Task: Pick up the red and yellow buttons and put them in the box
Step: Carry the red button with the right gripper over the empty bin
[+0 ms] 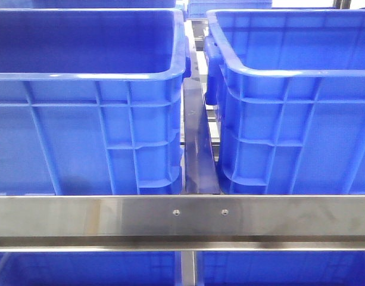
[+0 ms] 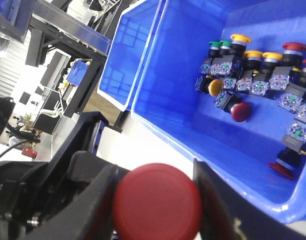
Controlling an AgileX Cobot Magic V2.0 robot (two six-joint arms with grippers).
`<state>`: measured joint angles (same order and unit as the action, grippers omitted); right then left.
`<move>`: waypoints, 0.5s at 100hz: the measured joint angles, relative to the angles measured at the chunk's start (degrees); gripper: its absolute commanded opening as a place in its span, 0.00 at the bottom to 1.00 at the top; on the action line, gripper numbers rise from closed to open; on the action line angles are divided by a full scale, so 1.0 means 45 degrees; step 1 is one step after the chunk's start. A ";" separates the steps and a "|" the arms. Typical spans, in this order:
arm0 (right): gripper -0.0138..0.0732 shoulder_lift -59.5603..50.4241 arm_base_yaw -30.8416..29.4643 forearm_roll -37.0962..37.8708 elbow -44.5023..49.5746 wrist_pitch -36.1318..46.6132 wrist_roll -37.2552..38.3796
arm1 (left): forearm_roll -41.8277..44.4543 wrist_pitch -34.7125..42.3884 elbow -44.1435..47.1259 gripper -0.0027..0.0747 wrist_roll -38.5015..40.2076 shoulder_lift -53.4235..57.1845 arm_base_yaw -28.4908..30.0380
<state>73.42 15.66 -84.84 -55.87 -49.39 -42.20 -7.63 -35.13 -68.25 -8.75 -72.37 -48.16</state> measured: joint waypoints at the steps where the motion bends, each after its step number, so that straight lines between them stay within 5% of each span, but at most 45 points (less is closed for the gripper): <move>1: 0.33 0.0000 0.0000 0.0000 0.0000 0.0000 0.0000 | 0.0000 0.0000 0.0000 0.03 0.0000 0.0000 0.0000; 10: 0.33 0.0000 0.0000 0.0000 0.0000 0.0000 -0.0054 | 0.0000 0.0000 0.0000 0.15 0.0000 0.0000 0.0000; 32: 0.33 0.0000 0.0000 0.0020 0.0000 0.0005 -0.0238 | 0.0000 0.0000 0.0029 0.67 0.0000 0.0000 0.0000; 50: 0.33 0.0018 0.0000 0.0082 -0.0009 0.0150 -0.0576 | 0.0000 0.0000 0.0029 0.73 0.0000 0.0000 0.0000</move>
<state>73.50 15.66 -84.47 -55.91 -48.72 -44.79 -7.63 -35.13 -68.12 -8.75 -72.37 -48.16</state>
